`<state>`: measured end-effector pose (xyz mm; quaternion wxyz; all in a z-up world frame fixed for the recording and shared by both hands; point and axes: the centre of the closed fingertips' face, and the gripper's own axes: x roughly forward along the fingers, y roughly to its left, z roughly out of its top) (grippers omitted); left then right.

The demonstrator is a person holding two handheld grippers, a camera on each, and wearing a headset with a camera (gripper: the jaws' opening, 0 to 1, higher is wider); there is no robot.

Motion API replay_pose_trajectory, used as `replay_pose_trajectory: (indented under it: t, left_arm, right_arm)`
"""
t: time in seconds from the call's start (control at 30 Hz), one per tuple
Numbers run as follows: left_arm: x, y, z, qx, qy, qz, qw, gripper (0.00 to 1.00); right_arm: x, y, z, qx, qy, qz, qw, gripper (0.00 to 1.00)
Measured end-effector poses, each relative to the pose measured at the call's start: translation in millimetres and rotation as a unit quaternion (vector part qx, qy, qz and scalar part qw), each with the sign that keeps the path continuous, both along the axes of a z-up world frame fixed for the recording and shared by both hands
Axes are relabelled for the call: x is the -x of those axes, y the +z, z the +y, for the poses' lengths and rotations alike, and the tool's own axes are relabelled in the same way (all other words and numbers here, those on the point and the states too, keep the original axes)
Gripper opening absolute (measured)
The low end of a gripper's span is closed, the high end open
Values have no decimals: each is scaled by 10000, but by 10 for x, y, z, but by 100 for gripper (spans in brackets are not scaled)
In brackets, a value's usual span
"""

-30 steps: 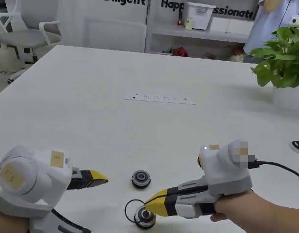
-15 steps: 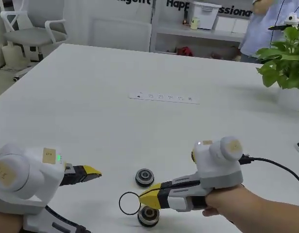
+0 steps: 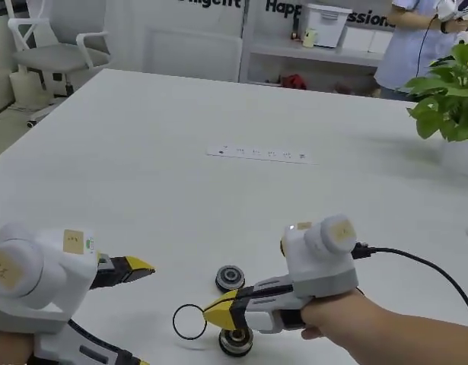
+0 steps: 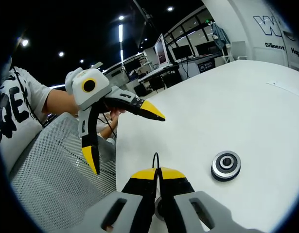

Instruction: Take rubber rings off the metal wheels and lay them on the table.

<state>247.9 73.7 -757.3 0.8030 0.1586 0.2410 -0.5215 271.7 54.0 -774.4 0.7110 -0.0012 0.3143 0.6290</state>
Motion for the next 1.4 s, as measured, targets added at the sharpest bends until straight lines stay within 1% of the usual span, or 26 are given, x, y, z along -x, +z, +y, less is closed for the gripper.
replay_pose_trajectory:
  t: [0.2, 0.53, 0.87, 1.1, 1.4]
  left_arm:
    - [5, -13, 21, -1, 24, 13, 10000, 91]
    - [11, -24, 23, 8, 48, 31, 10000, 91]
    - [2, -35, 44, -22, 66, 49, 10000, 91]
    - [-32, -28, 23, -30, 26, 51, 10000, 91]
    - [-78, -2, -49, -9, -42, 29, 10000, 91]
  right_arm:
    - [-11, -87, 34, 138, -15, -55, 9999, 0]
    - [-81, -134, 25, 297, -152, -185, 9993, 0]
    - [-137, -131, -27, 308, -288, -229, 9988, 8]
    - [-175, -88, -81, 293, -354, -286, 9985, 13]
    - [-223, 32, -157, 176, -428, -338, 9984, 16]
